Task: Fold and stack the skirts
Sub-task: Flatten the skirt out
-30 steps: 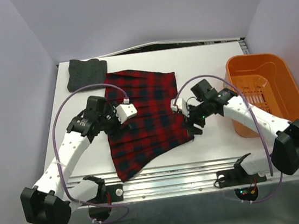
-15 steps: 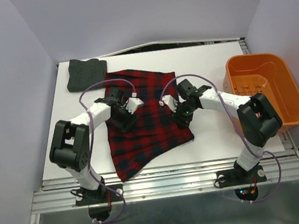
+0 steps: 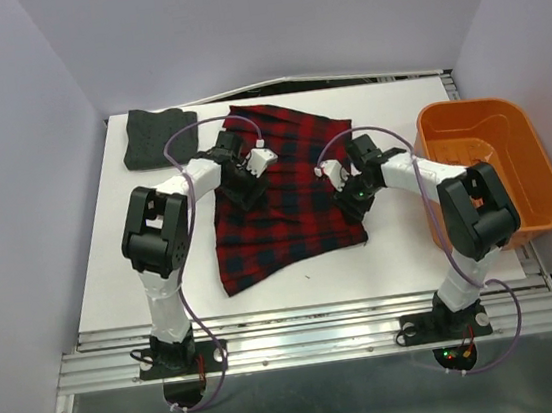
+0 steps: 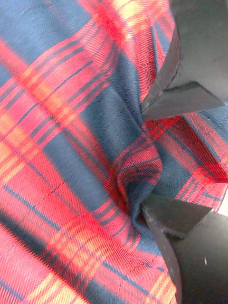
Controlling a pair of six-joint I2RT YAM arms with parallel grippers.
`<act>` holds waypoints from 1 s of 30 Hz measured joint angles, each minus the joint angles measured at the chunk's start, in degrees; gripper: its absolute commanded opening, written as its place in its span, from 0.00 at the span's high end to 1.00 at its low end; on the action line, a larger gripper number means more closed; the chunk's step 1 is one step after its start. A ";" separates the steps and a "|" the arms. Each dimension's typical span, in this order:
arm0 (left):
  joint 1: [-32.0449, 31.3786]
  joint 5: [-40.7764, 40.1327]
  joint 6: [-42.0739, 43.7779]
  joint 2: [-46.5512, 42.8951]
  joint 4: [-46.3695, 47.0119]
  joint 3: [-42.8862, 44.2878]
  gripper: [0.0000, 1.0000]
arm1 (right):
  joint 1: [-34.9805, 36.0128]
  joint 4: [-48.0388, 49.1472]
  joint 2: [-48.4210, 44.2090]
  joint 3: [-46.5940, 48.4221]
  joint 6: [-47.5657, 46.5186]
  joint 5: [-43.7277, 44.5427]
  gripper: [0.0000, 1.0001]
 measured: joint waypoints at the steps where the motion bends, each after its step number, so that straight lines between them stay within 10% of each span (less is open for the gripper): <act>1: 0.00 0.35 -0.22 -0.02 0.04 0.04 0.17 | -0.52 -0.17 0.22 0.57 -0.02 0.28 0.45; 10: 0.59 0.92 4.42 -20.76 -3.98 -7.10 0.01 | -0.55 -7.82 -5.33 9.62 0.31 -1.27 0.30; 20: -12.57 -3.28 10.27 -55.17 -6.19 -33.75 0.02 | 10.56 -8.76 -26.32 -9.53 -4.24 1.64 0.27; 30: -23.04 -10.78 10.05 -49.92 -5.60 -45.70 0.01 | 12.74 4.63 -22.25 -20.83 -7.41 11.37 0.29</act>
